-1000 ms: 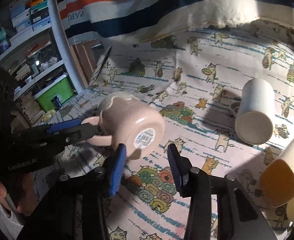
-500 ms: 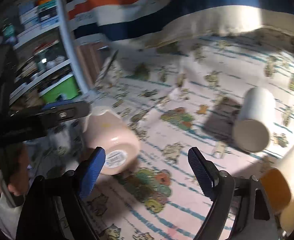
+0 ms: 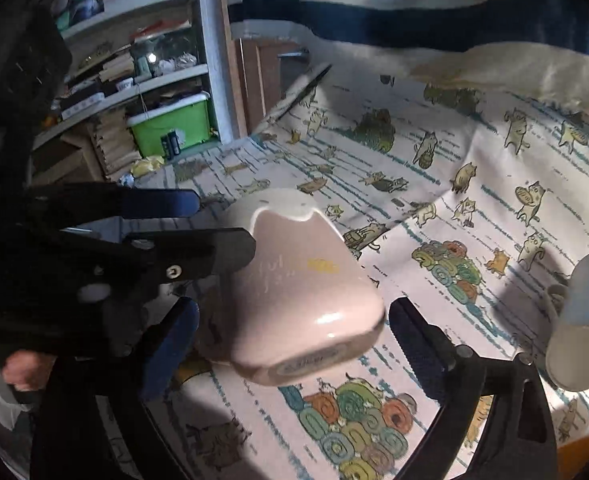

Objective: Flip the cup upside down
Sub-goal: 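Rotate the held pink mug rim-down with the left tool, then lower the inverted pink mug rim-first onto the cloth with the left tool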

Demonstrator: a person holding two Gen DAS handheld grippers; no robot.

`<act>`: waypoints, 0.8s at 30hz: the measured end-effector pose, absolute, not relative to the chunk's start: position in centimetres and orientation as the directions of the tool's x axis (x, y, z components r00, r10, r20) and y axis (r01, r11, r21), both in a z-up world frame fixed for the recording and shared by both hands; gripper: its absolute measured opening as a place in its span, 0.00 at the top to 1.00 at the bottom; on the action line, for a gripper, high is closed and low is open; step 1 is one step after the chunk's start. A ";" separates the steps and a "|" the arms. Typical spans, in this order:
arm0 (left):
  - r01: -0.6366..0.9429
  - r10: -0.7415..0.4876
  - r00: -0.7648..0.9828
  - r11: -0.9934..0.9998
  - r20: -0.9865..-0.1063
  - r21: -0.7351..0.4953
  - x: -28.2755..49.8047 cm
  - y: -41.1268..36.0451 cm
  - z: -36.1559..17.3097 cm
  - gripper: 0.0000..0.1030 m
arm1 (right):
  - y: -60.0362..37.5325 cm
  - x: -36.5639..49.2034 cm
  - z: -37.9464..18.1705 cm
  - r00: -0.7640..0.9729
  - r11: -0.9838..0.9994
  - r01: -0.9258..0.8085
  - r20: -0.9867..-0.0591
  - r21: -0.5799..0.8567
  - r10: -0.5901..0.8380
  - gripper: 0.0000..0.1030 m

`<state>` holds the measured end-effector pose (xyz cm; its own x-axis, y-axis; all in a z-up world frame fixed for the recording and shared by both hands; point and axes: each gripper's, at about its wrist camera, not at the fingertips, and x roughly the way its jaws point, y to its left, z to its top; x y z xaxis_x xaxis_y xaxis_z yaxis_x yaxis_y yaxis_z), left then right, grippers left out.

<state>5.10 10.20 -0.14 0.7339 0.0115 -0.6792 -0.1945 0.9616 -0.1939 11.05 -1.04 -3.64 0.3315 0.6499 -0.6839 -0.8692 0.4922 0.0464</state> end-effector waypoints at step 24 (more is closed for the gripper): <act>-0.102 -0.011 0.733 0.987 -0.681 -0.127 5.5 7.6 -1.2 0.51 | -9.0 10.6 -3.6 0.454 0.654 -0.756 -0.696 0.029 0.556 0.13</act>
